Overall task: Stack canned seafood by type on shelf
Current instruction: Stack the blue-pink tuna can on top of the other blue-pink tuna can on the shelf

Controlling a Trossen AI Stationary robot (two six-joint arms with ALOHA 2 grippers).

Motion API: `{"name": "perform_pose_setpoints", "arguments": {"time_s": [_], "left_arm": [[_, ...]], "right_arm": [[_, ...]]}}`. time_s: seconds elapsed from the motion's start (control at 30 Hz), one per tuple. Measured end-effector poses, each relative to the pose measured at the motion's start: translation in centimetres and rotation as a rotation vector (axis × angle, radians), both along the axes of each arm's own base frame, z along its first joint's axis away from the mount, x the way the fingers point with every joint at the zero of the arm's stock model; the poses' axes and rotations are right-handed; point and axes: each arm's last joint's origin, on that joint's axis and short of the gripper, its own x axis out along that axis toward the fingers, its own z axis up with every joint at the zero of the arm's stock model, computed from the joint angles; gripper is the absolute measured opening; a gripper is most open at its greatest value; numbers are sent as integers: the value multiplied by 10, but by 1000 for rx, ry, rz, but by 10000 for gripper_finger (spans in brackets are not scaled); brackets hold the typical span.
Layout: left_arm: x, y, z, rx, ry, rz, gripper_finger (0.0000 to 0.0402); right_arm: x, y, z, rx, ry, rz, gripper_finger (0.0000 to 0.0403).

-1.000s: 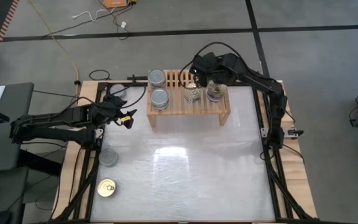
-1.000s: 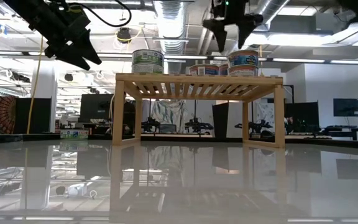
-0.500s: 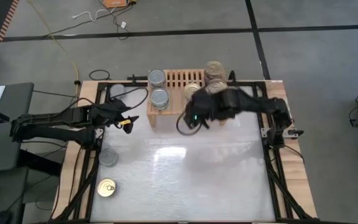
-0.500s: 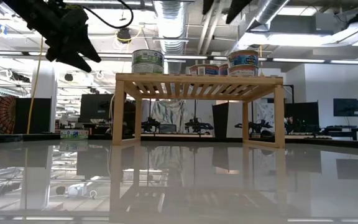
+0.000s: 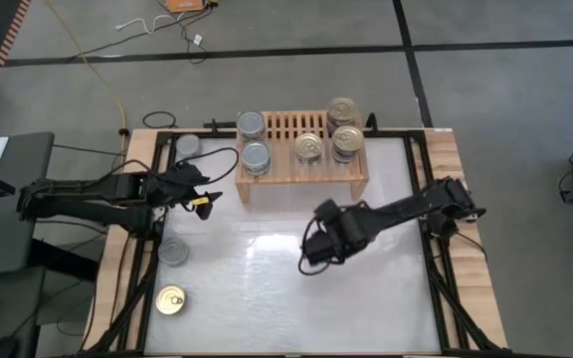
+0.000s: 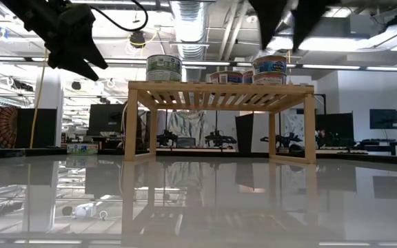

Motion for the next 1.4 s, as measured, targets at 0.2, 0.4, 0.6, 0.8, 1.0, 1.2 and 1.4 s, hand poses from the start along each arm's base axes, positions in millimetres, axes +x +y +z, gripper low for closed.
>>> {"name": "perform_pose_setpoints", "arguments": {"time_s": [0.2, 0.4, 0.6, 0.8, 1.0, 1.2, 1.4], "left_arm": [[6, -10, -3, -35, -18, 27, 297], [21, -26, -15, -83, -2, 66, 297], [39, -43, -25, -151, 14, 130, 297], [65, -65, -21, -193, 115, 180, 291], [78, -88, -22, -371, 384, 309, 289], [72, -127, -39, -597, 700, 304, 288], [61, -171, -52, -709, 824, 220, 288]], "right_arm": [[-14, 23, -58, 108, 147, 46, 347], [-40, 54, -92, 234, 118, 123, 347], [-98, 59, -92, 262, 59, 123, 347], [-148, 53, -97, 248, -18, 137, 347], [-170, 48, -107, 236, -225, 161, 347], [-171, 43, -123, 271, -352, 178, 347], [-166, 47, -130, 327, -427, 205, 347]]}}
